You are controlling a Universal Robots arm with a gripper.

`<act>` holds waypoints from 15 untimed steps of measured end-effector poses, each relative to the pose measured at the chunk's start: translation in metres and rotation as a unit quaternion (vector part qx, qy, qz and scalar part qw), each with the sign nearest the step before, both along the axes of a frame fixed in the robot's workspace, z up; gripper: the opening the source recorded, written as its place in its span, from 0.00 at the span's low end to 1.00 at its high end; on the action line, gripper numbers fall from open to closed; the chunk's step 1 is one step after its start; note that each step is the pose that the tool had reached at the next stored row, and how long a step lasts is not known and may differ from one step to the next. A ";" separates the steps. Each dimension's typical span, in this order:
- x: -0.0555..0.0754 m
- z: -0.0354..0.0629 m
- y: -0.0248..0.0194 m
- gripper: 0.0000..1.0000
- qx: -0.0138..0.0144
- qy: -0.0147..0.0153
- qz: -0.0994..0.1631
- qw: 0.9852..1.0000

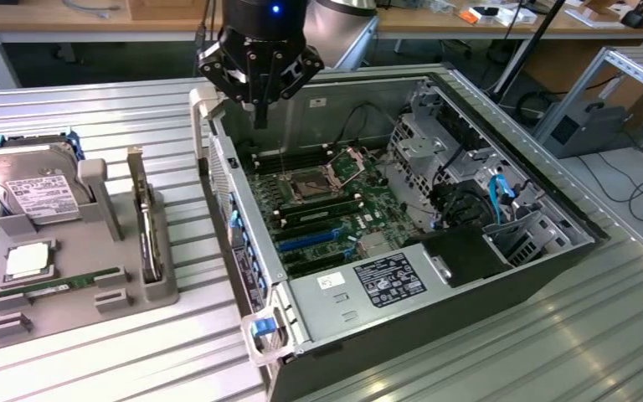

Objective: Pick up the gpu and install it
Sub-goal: 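Reach for the gpu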

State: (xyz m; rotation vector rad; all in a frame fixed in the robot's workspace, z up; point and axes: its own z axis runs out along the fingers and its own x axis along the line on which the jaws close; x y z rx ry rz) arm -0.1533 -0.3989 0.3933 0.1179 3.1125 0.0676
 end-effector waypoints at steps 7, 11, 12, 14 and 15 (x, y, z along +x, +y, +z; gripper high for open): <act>-0.002 0.0000 0.0000 0.11 0.000 0.000 0.000 1.000; -0.003 0.0000 0.0000 0.11 0.000 0.000 0.000 1.000; -0.003 0.0000 0.0000 0.11 0.000 0.000 0.000 1.000; -0.004 0.0000 0.0000 0.11 0.000 0.000 0.000 1.000; -0.004 0.0000 0.0000 0.11 0.000 0.000 0.000 1.000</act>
